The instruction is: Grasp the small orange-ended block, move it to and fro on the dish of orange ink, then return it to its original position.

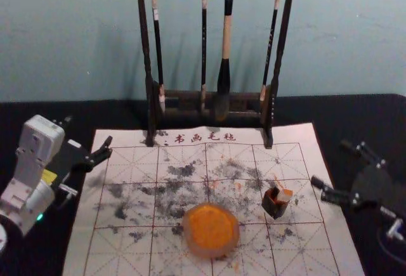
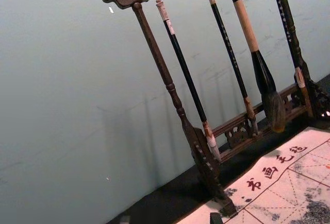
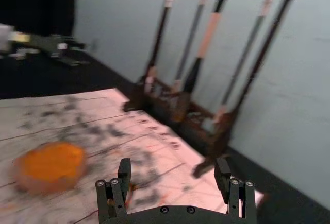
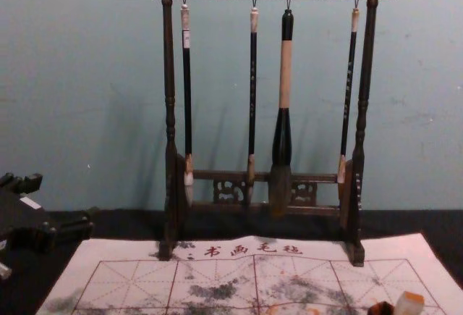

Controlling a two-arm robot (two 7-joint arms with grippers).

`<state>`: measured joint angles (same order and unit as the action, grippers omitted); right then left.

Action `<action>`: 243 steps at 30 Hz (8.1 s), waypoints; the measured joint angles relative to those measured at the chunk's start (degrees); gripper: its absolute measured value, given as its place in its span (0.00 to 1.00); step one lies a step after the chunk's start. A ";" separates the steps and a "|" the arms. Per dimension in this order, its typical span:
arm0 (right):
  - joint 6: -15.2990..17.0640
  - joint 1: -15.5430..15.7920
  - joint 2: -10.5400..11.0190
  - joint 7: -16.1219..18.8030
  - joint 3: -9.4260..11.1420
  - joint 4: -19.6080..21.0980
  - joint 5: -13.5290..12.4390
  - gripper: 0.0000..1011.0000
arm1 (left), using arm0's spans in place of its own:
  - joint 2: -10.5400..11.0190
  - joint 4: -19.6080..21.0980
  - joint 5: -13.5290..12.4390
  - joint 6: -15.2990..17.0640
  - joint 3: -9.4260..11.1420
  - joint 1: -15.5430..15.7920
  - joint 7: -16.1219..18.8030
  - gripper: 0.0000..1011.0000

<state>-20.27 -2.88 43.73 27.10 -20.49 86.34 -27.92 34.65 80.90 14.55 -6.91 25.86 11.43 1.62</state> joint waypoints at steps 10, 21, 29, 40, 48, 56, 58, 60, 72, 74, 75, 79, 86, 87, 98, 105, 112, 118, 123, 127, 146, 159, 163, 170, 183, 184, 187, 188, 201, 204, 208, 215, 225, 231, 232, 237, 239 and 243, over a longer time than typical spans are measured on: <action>-0.57 -1.36 0.70 9.92 -1.93 -2.98 -1.07 0.99 | 0.00 0.00 0.00 0.00 0.00 0.00 0.00 0.99; 1.07 -6.10 -1.96 18.97 -3.94 -8.98 -1.84 0.99 | 0.00 0.00 0.00 0.00 0.00 0.00 0.00 0.99; 2.57 -9.25 -4.03 22.57 -4.56 -13.00 -1.89 0.99 | 0.00 0.00 0.00 0.00 0.00 0.00 0.00 0.99; 3.70 -13.05 -6.61 24.57 -5.92 -17.50 -0.88 0.99 | 0.00 0.00 0.00 0.00 0.00 0.00 0.00 0.99; 4.29 -15.21 -7.90 25.37 -6.74 -20.14 -0.52 0.99 | 0.00 0.00 0.00 0.00 0.00 0.00 0.00 0.99; 4.74 -17.07 -8.93 25.85 -7.43 -22.25 -0.23 0.99 | 0.00 0.00 0.00 0.00 0.00 0.00 0.00 0.99; 4.87 -17.56 -9.20 25.99 -7.66 -22.76 -0.09 0.99 | 0.00 0.00 0.00 0.00 0.00 0.00 0.00 0.99; 4.95 -17.84 -9.37 26.06 -7.81 -23.08 0.00 0.99 | 0.00 0.00 0.00 0.00 0.00 0.00 0.00 0.99; 5.38 -19.30 -10.49 26.16 -8.64 -24.87 0.56 0.99 | 0.00 0.00 0.00 0.00 0.00 0.00 0.00 0.99; 5.52 -19.44 -10.60 26.09 -8.70 -25.00 0.60 0.99 | 0.00 0.00 0.00 0.00 0.00 0.00 0.00 0.99; 5.56 -19.45 -10.61 26.03 -8.72 -25.00 0.62 0.99 | 0.00 0.00 0.00 0.00 0.00 0.00 0.00 0.99; 5.81 -19.45 -10.63 25.50 -8.72 -24.94 0.79 0.99 | 0.00 0.00 0.00 0.00 0.00 0.00 0.00 0.99; 5.77 -19.45 -10.61 25.53 -8.73 -24.92 0.76 0.99 | 0.00 0.00 0.00 0.00 0.00 0.00 0.00 0.99; 5.77 -19.45 -10.61 25.54 -8.72 -24.92 0.76 0.99 | 0.00 0.00 0.00 0.00 0.00 0.00 0.00 0.99; 5.70 -19.43 -10.59 25.61 -8.68 -24.92 0.71 0.85 | 0.00 0.00 0.00 0.00 0.00 0.00 0.00 0.99; 5.66 -19.43 -10.59 25.64 -8.68 -24.93 0.67 0.68 | 0.00 0.00 0.00 0.00 0.00 0.00 0.00 0.99; 5.63 -19.43 -10.59 25.68 -8.67 -24.93 0.65 0.44 | 0.00 0.00 0.00 0.00 0.00 0.00 0.00 0.99; 5.62 -19.43 -10.59 25.68 -8.67 -24.93 0.64 0.25 | 0.00 0.00 0.00 0.00 0.00 0.00 0.00 0.99; 5.62 -19.43 -10.59 25.70 -8.68 -24.93 0.64 0.10 | 0.00 0.00 0.00 0.00 0.00 0.00 0.00 0.99; 5.62 -19.43 -10.59 25.70 -8.68 -24.93 0.64 0.09 | 0.00 0.00 0.00 0.00 0.00 0.00 0.00 0.99; 6.01 -19.32 -10.50 25.66 -8.67 -24.57 0.54 0.09 | 0.00 0.00 0.00 0.00 0.00 0.00 0.00 0.99; 9.56 -16.93 -8.39 23.78 -8.07 -17.90 -1.05 0.09 | 0.00 0.00 0.00 0.00 0.00 0.00 0.00 0.99; 10.36 -16.06 -7.18 22.18 -7.65 -14.78 -0.94 0.09 | 0.00 0.00 0.00 0.00 0.00 0.00 0.00 0.99; 13.84 -14.75 -5.17 17.58 -6.79 -8.64 0.42 0.09 | 0.00 0.00 0.00 0.00 0.00 0.00 0.00 0.99; 22.21 -13.06 -5.95 8.47 -4.41 0.94 0.09 0.09 | 0.00 0.00 0.00 0.00 0.00 0.00 0.00 0.99; 22.52 -13.02 -6.06 8.13 -4.41 1.27 0.11 0.09 | 0.00 0.00 0.00 0.00 0.00 0.00 0.00 0.99; 24.62 -12.60 -6.65 6.34 -4.71 3.30 0.56 0.09 | 0.00 0.00 0.00 0.00 0.00 0.00 0.00 0.99; 25.01 -12.51 -6.73 6.09 -4.86 3.74 0.72 0.09 | 0.00 0.00 0.00 0.00 0.00 0.01 0.00 0.99; 31.14 -12.23 -6.44 4.82 -8.38 8.87 4.56 0.09 | 0.00 0.00 0.00 0.00 0.00 0.00 0.00 0.99; 32.13 -12.46 -5.96 5.53 -9.29 9.80 5.29 0.09 | 0.00 0.00 0.00 0.00 0.00 0.00 0.00 0.99; 32.75 -12.81 -5.53 6.62 -10.53 10.60 6.30 0.09 | 0.00 0.00 0.00 0.00 0.00 0.00 0.00 0.99; 33.94 -14.02 -5.57 8.37 -13.40 10.49 8.63 0.09 | 0.00 0.00 0.00 0.00 0.00 0.00 0.00 0.99; 35.61 -16.12 -7.08 9.97 -16.53 8.66 11.03 0.09 | 0.00 0.00 0.00 0.00 0.00 0.00 0.00 0.99; 36.79 -17.34 -8.16 10.44 -17.58 7.51 11.63 0.09 | 0.00 0.00 0.00 0.00 0.00 0.00 0.00 0.99; 37.02 -17.62 -8.38 10.51 -17.80 7.26 11.77 0.09 | 0.00 0.00 0.00 0.00 0.00 0.00 0.00 0.99; 37.33 -18.25 -8.90 10.85 -18.37 6.72 12.04 0.09 | 0.00 0.00 0.00 0.00 0.00 0.00 0.00 0.99; 37.38 -18.42 -9.05 10.92 -18.50 6.57 12.08 0.09 | 0.00 0.00 0.00 0.00 0.00 0.00 0.00 0.99; 37.37 -18.87 -9.46 11.18 -18.90 6.15 12.27 0.09 | 0.00 0.00 0.00 0.00 0.00 0.00 0.00 0.99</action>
<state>17.10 -21.75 34.27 38.28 -39.39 92.49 -15.65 34.65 80.90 14.55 -6.91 25.86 11.43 1.62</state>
